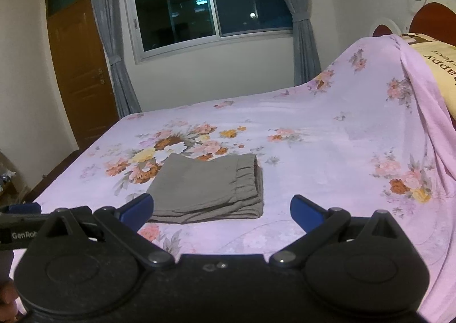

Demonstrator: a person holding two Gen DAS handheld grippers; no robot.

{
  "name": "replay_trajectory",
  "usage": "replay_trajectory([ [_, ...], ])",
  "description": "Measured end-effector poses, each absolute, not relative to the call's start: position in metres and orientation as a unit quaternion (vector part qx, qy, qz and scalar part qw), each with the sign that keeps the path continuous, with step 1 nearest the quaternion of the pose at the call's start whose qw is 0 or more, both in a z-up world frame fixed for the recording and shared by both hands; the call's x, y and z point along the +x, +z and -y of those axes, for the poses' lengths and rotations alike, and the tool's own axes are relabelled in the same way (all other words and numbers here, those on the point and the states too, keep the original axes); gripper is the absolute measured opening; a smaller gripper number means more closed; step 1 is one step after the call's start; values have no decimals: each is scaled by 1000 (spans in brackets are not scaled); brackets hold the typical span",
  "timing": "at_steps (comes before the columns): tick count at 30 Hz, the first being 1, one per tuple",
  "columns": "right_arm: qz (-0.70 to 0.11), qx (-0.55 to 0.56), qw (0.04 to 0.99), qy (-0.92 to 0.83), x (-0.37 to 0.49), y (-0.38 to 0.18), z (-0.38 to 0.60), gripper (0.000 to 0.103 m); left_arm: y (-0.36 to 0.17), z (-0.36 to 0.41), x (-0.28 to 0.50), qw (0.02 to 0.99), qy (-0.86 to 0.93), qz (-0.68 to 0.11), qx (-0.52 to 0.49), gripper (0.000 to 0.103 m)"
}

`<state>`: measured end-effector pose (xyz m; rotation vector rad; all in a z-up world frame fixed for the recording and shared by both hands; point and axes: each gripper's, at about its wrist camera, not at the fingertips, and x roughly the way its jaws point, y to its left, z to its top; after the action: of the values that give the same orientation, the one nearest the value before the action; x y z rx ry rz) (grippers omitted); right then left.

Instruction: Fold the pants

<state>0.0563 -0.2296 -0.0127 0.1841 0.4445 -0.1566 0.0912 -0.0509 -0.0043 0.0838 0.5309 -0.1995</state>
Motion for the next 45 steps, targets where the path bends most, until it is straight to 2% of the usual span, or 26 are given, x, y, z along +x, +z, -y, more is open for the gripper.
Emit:
replay_trajectory([
  [9,-210,84,971,-78,54,-11,227,103,2,55,84,964,-93,-245,44,103],
  [45,-232,96,965,-71,57,-21,231,103,-9,62,88,956,-106,-269,57,103],
])
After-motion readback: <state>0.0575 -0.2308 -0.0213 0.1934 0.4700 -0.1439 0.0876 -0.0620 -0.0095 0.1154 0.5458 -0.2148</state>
